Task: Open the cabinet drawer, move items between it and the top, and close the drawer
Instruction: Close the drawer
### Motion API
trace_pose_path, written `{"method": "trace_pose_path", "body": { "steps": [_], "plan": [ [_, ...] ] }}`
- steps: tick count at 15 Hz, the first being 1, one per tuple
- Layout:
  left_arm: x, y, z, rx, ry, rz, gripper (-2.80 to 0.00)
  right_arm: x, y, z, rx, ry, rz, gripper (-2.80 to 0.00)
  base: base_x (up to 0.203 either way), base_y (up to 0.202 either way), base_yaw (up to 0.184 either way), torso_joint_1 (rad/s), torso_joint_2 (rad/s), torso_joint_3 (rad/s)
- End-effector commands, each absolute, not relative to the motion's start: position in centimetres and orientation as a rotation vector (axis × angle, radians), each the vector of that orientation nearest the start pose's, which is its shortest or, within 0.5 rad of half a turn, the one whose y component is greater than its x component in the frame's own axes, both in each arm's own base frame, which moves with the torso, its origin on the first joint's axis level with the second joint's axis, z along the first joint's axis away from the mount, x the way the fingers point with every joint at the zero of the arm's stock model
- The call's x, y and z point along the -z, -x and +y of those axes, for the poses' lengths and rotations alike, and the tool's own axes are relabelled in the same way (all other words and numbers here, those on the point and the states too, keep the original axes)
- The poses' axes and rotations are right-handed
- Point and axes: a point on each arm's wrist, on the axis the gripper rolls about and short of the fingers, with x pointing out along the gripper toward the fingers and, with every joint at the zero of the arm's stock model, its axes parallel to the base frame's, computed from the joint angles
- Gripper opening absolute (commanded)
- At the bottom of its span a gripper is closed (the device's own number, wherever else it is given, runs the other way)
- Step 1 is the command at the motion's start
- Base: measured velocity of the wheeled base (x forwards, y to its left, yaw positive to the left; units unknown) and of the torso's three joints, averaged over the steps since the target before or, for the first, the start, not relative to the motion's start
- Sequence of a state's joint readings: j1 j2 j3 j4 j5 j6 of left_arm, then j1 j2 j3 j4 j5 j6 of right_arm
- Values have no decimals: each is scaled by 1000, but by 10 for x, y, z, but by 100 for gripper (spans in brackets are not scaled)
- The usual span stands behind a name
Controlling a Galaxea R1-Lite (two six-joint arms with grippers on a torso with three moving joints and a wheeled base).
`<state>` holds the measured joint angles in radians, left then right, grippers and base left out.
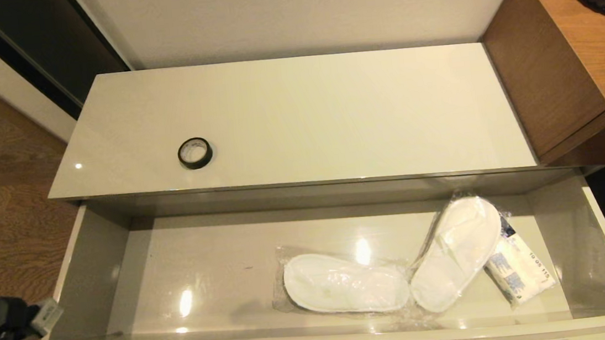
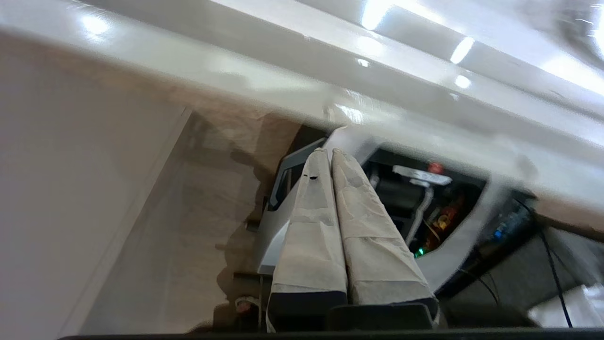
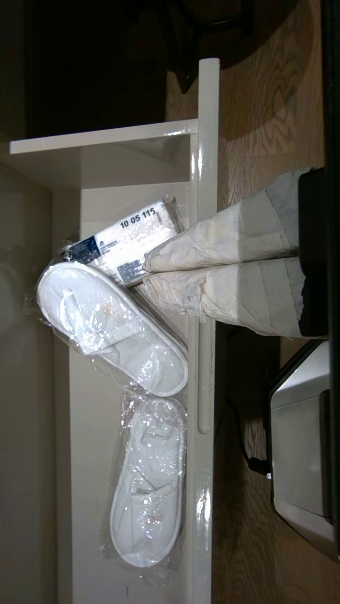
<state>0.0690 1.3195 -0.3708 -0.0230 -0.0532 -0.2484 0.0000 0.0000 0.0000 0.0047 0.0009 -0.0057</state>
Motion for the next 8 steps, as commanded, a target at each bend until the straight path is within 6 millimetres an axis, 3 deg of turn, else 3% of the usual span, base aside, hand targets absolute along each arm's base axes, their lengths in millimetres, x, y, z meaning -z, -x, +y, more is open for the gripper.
{"method": "trace_pose_path", "body": {
  "steps": [1,8],
  "plan": [
    [-85,-169,2,-146,274,1017,-280,-75,23,0,-2,6,8,-280,0,0,0,0,0,0],
    [-72,-185,0,-186,317,1079,-280,-75,23,0,-2,6,8,-280,0,0,0,0,0,0]
  ]
}}
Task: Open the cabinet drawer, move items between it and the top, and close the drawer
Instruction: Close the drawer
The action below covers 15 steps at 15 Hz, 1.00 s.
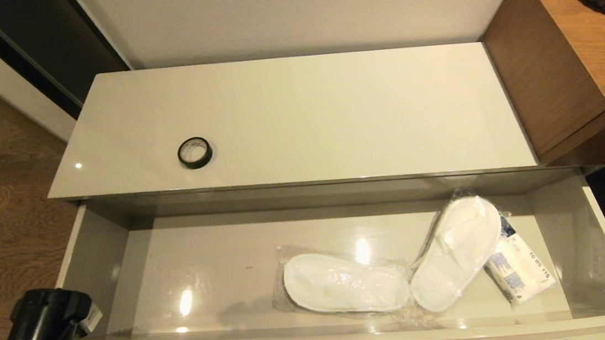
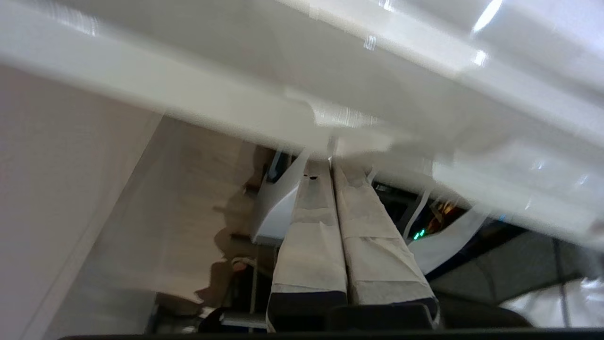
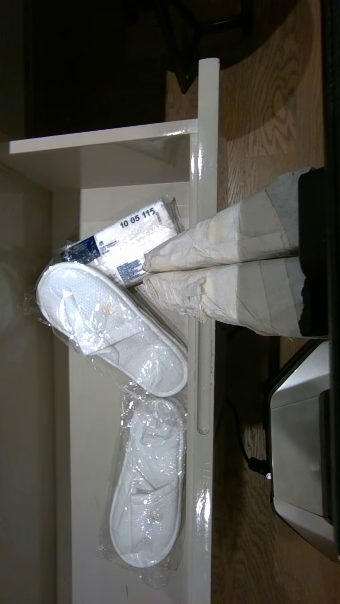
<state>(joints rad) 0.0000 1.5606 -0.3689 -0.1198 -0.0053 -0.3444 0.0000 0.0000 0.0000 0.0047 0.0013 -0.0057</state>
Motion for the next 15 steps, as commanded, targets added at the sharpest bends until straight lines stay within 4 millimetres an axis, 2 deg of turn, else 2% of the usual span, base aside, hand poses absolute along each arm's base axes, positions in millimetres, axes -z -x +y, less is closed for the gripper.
{"method": "trace_pose_path", "body": {
  "steps": [1,4,6,9,10,11,12,15],
  "plan": [
    [-74,-190,0,-197,340,1056,-280,-75,23,0,-2,6,8,-280,0,0,0,0,0,0],
    [-96,-220,0,-225,487,843,-280,-75,23,0,-2,6,8,-280,0,0,0,0,0,0],
    [-116,-230,0,-214,561,697,-280,-75,23,0,-2,6,8,-280,0,0,0,0,0,0],
    [-138,-240,0,-208,636,601,-280,-75,23,0,-2,6,8,-280,0,0,0,0,0,0],
    [-151,-247,0,-200,666,557,-280,-75,23,0,-2,6,8,-280,0,0,0,0,0,0],
    [-163,-247,-1,-198,690,541,-280,-75,23,0,-2,6,8,-280,0,0,0,0,0,0],
    [-174,-238,-2,-195,698,535,-280,-75,23,0,-2,6,8,-280,0,0,0,0,0,0],
    [-210,-198,-3,-166,709,494,-280,-75,23,0,-2,6,8,-280,0,0,0,0,0,0]
  ]
}}
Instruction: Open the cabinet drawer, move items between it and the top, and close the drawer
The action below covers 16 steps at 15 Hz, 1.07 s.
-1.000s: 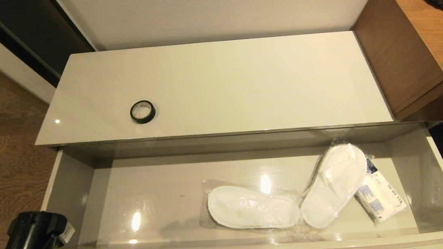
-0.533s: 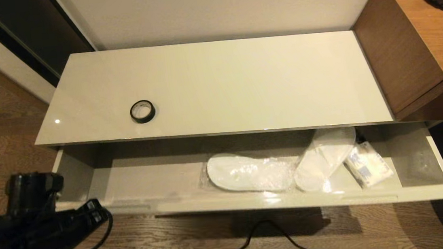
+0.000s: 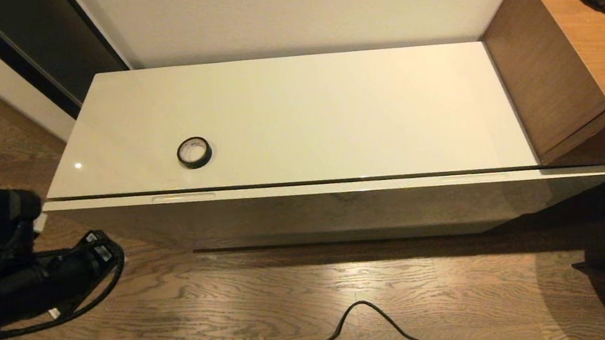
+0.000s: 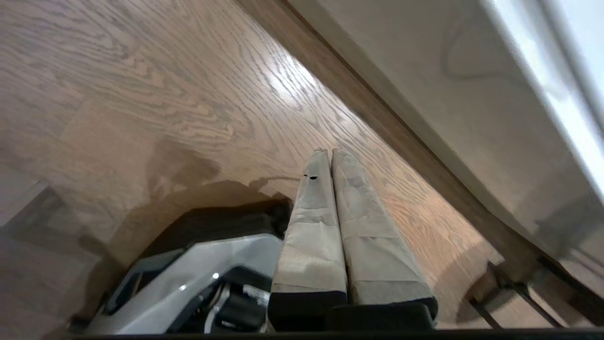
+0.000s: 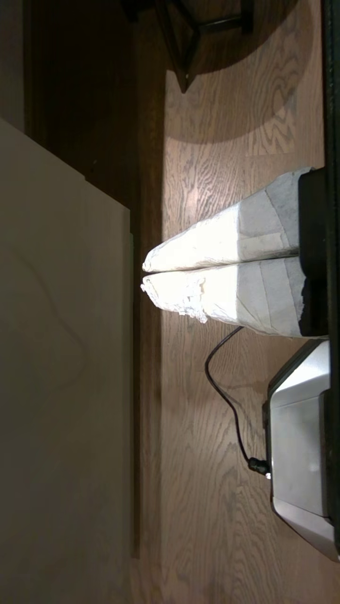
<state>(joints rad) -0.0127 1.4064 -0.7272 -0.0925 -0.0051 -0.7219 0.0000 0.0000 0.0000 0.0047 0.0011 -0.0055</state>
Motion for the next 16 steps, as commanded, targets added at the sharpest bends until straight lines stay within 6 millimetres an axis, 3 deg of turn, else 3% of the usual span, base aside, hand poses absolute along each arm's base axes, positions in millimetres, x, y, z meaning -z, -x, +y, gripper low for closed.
{"method": "trace_pose_path", "body": {
  "steps": [1,3,6,8,10,11,13,15,16],
  "plan": [
    [-222,-178,-4,-150,708,473,-280,-75,23,0,-2,6,8,-280,0,0,0,0,0,0],
    [-238,-137,-5,-128,696,458,-280,-75,23,0,-2,6,8,-280,0,0,0,0,0,0],
    [-253,-26,-1,-61,656,330,-280,-75,23,0,-2,6,8,-280,0,0,0,0,0,0],
    [-237,41,2,-57,597,303,-280,-75,23,0,-2,6,8,-280,0,0,0,0,0,0],
    [-198,114,0,-94,523,229,-280,-75,23,0,-3,6,8,-280,0,0,0,0,0,0],
    [-180,138,-3,-123,496,233,-280,-75,23,0,-2,6,8,-280,0,0,0,0,0,0],
    [-159,172,-12,-184,449,256,-280,-75,23,0,-2,6,8,-280,0,0,0,0,0,0],
    [-161,174,-31,-253,395,284,-280,-75,23,0,-2,6,8,-280,0,0,0,0,0,0],
    [-153,171,-33,-256,348,312,-280,-75,23,0,-2,6,8,-280,0,0,0,0,0,0]
  ]
}}
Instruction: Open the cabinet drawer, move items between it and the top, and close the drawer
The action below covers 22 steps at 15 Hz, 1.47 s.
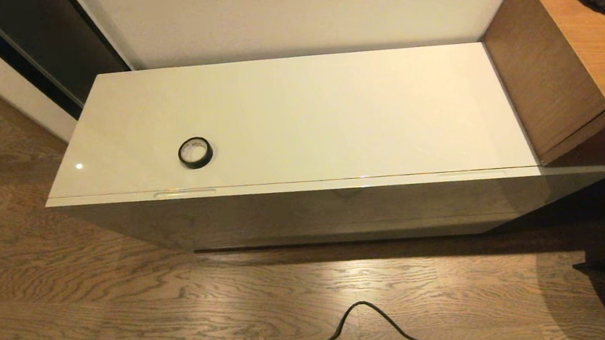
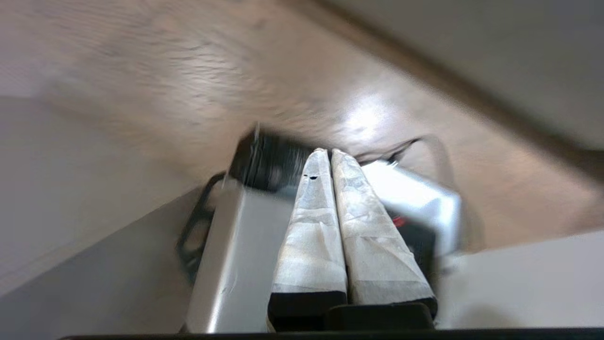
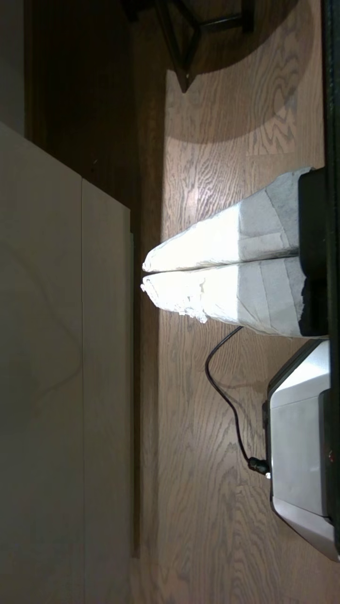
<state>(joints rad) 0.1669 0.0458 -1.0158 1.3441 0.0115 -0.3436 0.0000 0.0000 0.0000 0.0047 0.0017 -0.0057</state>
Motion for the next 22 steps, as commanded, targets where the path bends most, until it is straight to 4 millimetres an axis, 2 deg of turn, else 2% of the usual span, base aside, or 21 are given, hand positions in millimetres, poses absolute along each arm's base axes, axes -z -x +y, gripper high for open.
{"method": "trace_pose_path", "body": {
  "steps": [1,3,4,6,8,9,10,13,15,16,22],
  "plan": [
    [-141,165,-32,-259,304,370,-280,-75,23,0,-2,6,8,-280,0,0,0,0,0,0],
    [-119,152,-29,-305,224,502,-280,-75,23,0,-2,6,8,-280,0,0,0,0,0,0],
    [-117,151,-28,-332,216,515,-280,-75,23,0,-2,6,8,-280,0,0,0,0,0,0],
    [-122,141,-27,-317,220,426,-280,-75,23,0,-2,6,8,-280,0,0,0,0,0,0],
    [-131,113,-22,-284,216,241,-280,-75,23,0,-2,6,8,-280,0,0,0,0,0,0],
    [-129,96,-18,-272,209,172,-280,-75,23,0,-2,6,8,-280,0,0,0,0,0,0],
    [-121,79,-15,-264,196,130,-280,-75,23,0,-2,6,8,-280,0,0,0,0,0,0],
    [-82,34,-6,-240,90,28,-280,-75,23,0,-2,6,8,-280,0,0,0,0,0,0],
    [-70,25,-5,-215,37,-5,-280,-75,23,0,-2,6,8,-280,0,0,0,0,0,0],
    [-75,25,-5,-209,24,-45,-280,-75,23,0,-2,6,8,-280,0,0,0,0,0,0],
    [-76,25,-5,-210,42,-57,-280,-75,23,0,-2,6,8,-280,0,0,0,0,0,0]
  ]
}}
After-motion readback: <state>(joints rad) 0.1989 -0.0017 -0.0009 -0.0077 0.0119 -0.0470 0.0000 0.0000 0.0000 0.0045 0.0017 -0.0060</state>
